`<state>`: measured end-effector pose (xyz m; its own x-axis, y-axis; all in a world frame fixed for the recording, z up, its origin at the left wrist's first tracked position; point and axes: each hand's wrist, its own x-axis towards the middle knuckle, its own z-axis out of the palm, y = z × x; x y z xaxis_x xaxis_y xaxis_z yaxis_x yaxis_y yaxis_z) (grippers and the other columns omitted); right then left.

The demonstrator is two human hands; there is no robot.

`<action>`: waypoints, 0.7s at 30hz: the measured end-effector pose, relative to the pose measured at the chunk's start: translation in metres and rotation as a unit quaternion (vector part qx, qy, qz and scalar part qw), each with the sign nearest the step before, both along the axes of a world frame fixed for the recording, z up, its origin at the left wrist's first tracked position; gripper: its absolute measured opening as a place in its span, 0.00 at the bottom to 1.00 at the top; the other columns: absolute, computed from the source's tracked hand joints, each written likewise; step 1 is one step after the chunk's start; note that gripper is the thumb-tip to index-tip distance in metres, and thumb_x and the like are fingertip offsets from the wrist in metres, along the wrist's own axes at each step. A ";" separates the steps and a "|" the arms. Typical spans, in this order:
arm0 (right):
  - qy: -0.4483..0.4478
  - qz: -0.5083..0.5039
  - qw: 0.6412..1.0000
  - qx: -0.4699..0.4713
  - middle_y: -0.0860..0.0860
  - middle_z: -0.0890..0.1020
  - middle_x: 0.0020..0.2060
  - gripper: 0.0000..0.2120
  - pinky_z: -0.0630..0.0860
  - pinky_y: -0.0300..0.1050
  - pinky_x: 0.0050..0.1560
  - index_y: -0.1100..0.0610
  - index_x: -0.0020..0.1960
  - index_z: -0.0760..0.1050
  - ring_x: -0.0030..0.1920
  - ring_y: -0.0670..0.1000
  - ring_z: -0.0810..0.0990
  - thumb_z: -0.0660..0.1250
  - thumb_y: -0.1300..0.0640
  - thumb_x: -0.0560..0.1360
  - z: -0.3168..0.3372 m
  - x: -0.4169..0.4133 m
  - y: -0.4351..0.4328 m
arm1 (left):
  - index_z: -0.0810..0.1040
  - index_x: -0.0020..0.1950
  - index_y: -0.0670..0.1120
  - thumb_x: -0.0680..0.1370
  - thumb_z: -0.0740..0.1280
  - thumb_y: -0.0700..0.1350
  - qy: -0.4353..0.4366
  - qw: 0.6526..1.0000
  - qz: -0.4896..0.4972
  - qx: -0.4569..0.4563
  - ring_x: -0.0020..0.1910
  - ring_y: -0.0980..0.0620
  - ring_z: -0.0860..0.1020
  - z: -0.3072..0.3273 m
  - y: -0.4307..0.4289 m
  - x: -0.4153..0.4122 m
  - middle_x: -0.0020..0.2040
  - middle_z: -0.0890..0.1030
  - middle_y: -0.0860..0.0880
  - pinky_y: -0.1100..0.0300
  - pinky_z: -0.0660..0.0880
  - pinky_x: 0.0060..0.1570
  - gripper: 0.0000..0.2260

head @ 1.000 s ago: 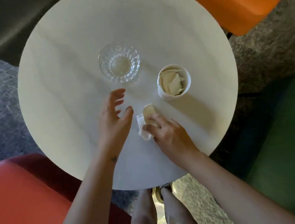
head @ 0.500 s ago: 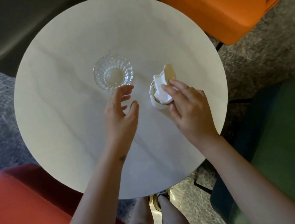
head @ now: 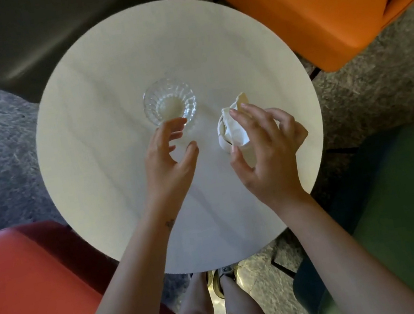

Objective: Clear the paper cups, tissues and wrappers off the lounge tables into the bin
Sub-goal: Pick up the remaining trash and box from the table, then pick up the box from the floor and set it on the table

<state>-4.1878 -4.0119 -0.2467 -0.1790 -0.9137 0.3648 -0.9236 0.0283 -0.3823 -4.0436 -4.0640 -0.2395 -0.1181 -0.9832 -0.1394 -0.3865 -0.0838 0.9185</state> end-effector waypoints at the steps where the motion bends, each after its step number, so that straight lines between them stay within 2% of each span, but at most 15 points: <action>1: -0.015 0.012 1.000 -0.012 0.52 0.78 0.57 0.19 0.63 0.53 0.54 0.55 0.60 0.75 0.57 0.52 0.68 0.59 0.51 0.73 0.009 0.003 -0.004 | 0.76 0.57 0.45 0.72 0.66 0.39 -0.001 1.000 0.005 -0.020 0.53 0.56 0.77 0.010 -0.002 0.005 0.54 0.79 0.51 0.57 0.74 0.55 0.14; 4: -0.052 0.049 0.997 -0.029 0.52 0.81 0.49 0.16 0.60 0.45 0.53 0.58 0.55 0.77 0.52 0.50 0.71 0.58 0.51 0.74 0.043 0.016 -0.022 | 0.77 0.55 0.44 0.74 0.67 0.39 -0.018 0.997 0.022 -0.077 0.51 0.58 0.78 0.044 -0.010 0.028 0.51 0.80 0.52 0.59 0.74 0.54 0.10; 6: -0.073 0.084 0.993 -0.033 0.53 0.82 0.48 0.17 0.61 0.42 0.53 0.59 0.55 0.77 0.50 0.51 0.75 0.58 0.51 0.74 0.070 0.028 -0.034 | 0.77 0.55 0.45 0.75 0.68 0.39 -0.033 0.993 0.032 -0.109 0.52 0.58 0.78 0.072 -0.014 0.052 0.52 0.80 0.52 0.61 0.74 0.55 0.10; 10: -0.100 0.148 0.983 -0.044 0.54 0.82 0.51 0.19 0.66 0.44 0.55 0.59 0.55 0.78 0.50 0.54 0.78 0.57 0.49 0.75 0.129 0.065 -0.057 | 0.76 0.57 0.48 0.75 0.68 0.44 -0.064 0.984 0.056 -0.155 0.52 0.55 0.77 0.133 -0.014 0.111 0.52 0.79 0.51 0.64 0.73 0.54 0.11; 13: -0.107 0.182 0.976 -0.049 0.55 0.81 0.54 0.17 0.62 0.44 0.59 0.58 0.57 0.78 0.54 0.55 0.78 0.61 0.49 0.74 0.167 0.104 -0.069 | 0.75 0.55 0.50 0.73 0.67 0.47 -0.075 0.976 0.103 -0.174 0.50 0.57 0.77 0.173 -0.004 0.157 0.50 0.80 0.51 0.67 0.72 0.53 0.11; 17: -0.115 0.250 0.960 -0.044 0.53 0.81 0.54 0.16 0.63 0.43 0.59 0.56 0.57 0.77 0.55 0.54 0.77 0.61 0.50 0.74 0.212 0.165 -0.086 | 0.75 0.55 0.49 0.74 0.69 0.40 -0.081 0.966 0.166 -0.180 0.50 0.52 0.78 0.214 0.013 0.216 0.51 0.79 0.49 0.69 0.70 0.51 0.11; 21: -0.110 0.338 0.932 -0.070 0.53 0.82 0.47 0.13 0.68 0.51 0.53 0.58 0.53 0.78 0.50 0.56 0.78 0.61 0.53 0.74 0.250 0.235 -0.101 | 0.75 0.54 0.48 0.74 0.69 0.39 -0.094 0.953 0.206 -0.201 0.49 0.50 0.78 0.254 0.020 0.279 0.50 0.80 0.48 0.67 0.71 0.50 0.11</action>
<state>-3.9529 -4.1126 0.0029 0.3359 -0.7909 0.5116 -0.6109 -0.5963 -0.5208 -3.7643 -4.0441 0.0143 0.2804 -0.9190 0.2771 -0.5571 0.0793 0.8266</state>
